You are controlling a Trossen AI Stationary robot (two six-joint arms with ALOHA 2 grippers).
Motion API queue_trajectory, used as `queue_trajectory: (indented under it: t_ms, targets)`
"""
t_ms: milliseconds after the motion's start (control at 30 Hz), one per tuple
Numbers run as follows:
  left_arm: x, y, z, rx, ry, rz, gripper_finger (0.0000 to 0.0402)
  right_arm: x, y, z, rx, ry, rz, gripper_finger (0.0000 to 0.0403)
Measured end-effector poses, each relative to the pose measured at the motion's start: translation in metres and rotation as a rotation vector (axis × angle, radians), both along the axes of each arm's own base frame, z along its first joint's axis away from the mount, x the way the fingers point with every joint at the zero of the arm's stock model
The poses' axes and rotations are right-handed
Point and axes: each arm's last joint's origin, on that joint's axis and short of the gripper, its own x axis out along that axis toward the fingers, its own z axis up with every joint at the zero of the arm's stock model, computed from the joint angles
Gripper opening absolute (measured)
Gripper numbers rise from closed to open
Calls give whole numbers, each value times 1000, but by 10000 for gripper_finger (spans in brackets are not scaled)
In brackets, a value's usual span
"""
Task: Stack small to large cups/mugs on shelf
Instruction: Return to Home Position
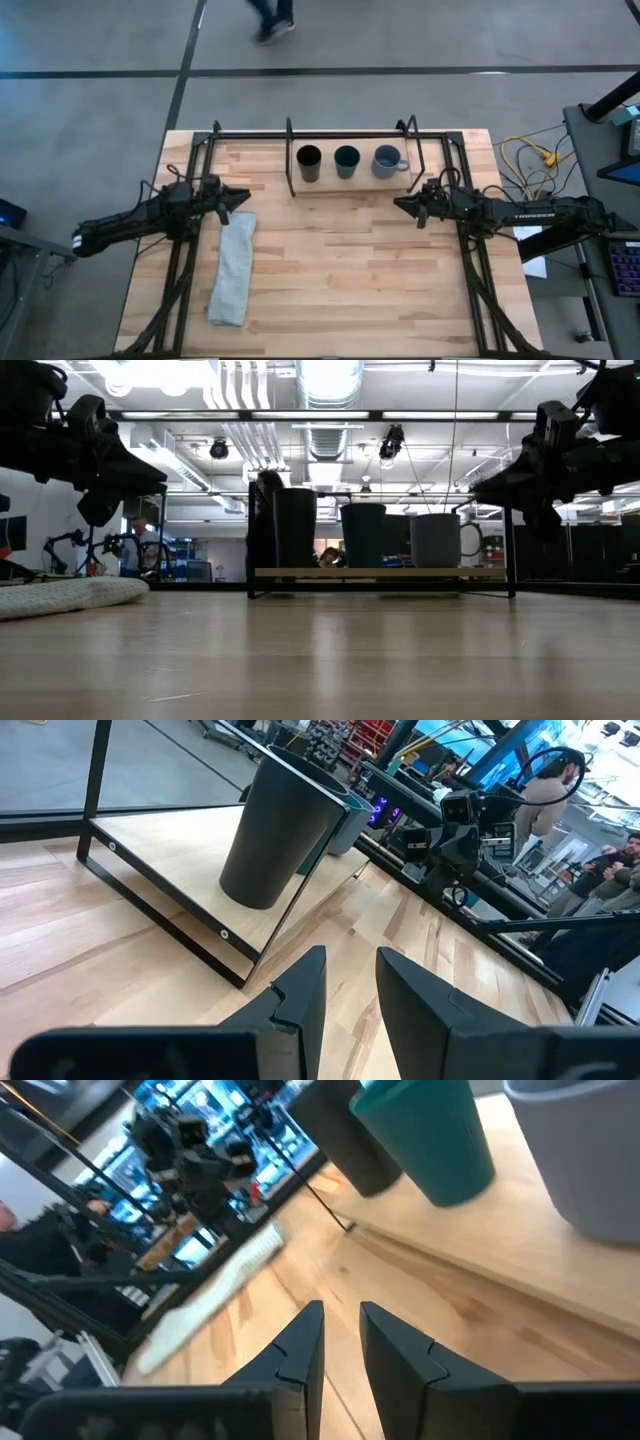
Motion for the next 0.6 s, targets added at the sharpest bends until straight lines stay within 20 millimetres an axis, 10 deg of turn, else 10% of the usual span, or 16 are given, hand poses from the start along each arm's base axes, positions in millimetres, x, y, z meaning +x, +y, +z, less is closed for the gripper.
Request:
queue_trajectory:
  t_ms: [600]
  targets:
    - [2, 1, -3, -12, 35, 0, 77, -6, 1, -22, 26, 239, 9, 63]
